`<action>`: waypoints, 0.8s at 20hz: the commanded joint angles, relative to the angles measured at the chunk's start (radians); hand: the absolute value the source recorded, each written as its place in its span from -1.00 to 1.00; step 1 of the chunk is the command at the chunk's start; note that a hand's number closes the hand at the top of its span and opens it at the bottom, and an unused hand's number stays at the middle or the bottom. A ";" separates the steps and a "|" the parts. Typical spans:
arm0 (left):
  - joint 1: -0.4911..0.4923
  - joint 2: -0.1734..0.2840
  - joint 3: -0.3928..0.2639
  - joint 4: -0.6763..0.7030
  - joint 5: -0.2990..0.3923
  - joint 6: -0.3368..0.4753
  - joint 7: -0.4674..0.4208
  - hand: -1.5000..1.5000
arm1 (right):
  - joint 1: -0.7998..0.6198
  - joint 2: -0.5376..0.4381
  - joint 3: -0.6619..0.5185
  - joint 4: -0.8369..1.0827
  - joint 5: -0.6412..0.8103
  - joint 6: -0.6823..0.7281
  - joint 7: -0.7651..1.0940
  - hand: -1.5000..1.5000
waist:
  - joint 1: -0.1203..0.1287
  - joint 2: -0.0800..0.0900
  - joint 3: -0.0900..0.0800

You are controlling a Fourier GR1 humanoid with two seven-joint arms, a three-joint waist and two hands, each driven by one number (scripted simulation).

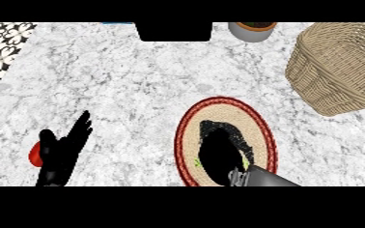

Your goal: Pick the sweet potato from the placemat and place it in the basket

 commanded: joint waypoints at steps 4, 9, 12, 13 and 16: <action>0.010 -0.011 0.013 0.110 0.003 -0.024 0.012 0.00 | -0.033 0.029 0.054 0.075 0.090 -0.040 -0.078 1.00 | -0.001 0.012 -0.013; 0.074 -0.010 -0.012 0.009 -0.016 -0.015 0.057 0.00 | -0.012 -0.020 0.031 0.076 0.126 -0.128 -0.146 1.00 | 0.001 0.010 -0.012; 0.067 -0.002 0.018 0.021 -0.001 -0.011 0.057 0.00 | 0.130 -0.172 -0.056 -0.096 0.074 -0.284 -0.143 1.00 | -0.027 0.005 -0.011; 0.082 -0.004 0.032 0.040 -0.002 0.001 0.036 0.00 | 0.189 -0.206 -0.101 -0.148 0.034 -0.325 -0.136 1.00 | -0.053 0.003 -0.011; 0.100 -0.011 0.047 0.027 0.010 0.014 0.040 0.00 | 0.320 -0.290 -0.226 -0.194 -0.085 -0.493 -0.195 1.00 | -0.115 0.003 -0.006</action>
